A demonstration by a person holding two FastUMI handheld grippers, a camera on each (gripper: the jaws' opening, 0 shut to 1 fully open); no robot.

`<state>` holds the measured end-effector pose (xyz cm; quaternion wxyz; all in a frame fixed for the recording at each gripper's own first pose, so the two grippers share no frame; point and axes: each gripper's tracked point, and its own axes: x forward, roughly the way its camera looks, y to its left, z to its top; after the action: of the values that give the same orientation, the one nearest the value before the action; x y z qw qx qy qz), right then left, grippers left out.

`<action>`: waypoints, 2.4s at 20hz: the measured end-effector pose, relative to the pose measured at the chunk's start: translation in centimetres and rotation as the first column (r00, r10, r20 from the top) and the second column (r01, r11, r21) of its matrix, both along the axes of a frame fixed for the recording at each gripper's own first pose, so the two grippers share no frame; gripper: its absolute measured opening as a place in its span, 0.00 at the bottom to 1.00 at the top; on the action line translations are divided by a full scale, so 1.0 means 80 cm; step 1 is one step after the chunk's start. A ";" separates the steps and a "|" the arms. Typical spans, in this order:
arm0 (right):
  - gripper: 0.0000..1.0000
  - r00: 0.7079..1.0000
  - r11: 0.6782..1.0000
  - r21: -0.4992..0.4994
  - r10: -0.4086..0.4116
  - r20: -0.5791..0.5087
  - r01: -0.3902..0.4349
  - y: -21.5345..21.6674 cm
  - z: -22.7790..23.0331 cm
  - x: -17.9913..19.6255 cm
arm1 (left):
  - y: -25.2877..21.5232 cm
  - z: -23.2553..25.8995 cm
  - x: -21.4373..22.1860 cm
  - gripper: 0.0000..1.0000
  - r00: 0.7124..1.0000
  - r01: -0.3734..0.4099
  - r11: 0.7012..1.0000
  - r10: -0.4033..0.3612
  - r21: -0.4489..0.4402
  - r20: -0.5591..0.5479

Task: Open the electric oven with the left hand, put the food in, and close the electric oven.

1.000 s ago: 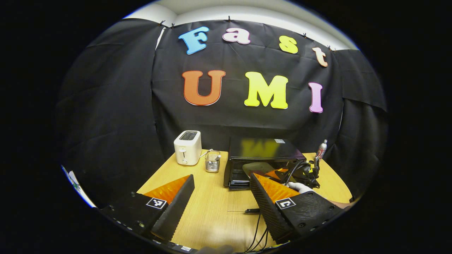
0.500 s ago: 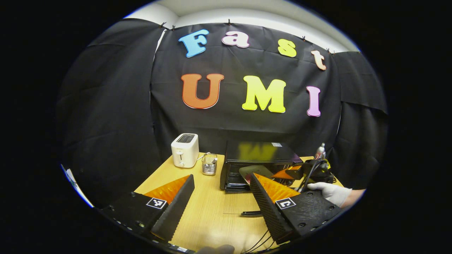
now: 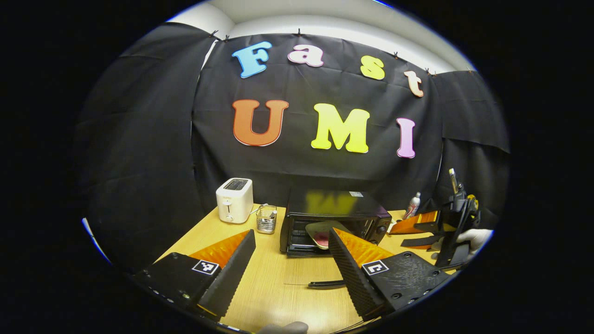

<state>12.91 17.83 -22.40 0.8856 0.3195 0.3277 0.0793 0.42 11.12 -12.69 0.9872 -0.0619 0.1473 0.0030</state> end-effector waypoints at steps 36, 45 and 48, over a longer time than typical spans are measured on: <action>0.96 0.968 0.765 -0.642 0.125 0.217 0.045 -0.271 0.067 -0.111 | -0.211 -0.339 0.006 0.96 0.914 0.103 0.995 -0.090 0.012 -0.395; 0.97 0.976 0.778 -0.626 0.087 0.201 0.059 -0.264 0.067 -0.104 | -0.206 -0.373 0.024 0.96 0.885 0.126 0.992 -0.107 0.012 -0.453; 0.97 0.977 0.778 -0.626 0.081 0.198 0.062 -0.263 0.067 -0.102 | -0.201 -0.376 0.026 0.96 0.885 0.122 0.992 -0.101 0.017 -0.455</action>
<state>4.79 -3.18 -17.03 0.9707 -0.0062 0.2400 0.0038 2.50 -4.96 -42.74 0.9254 -0.0285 0.3762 -0.0361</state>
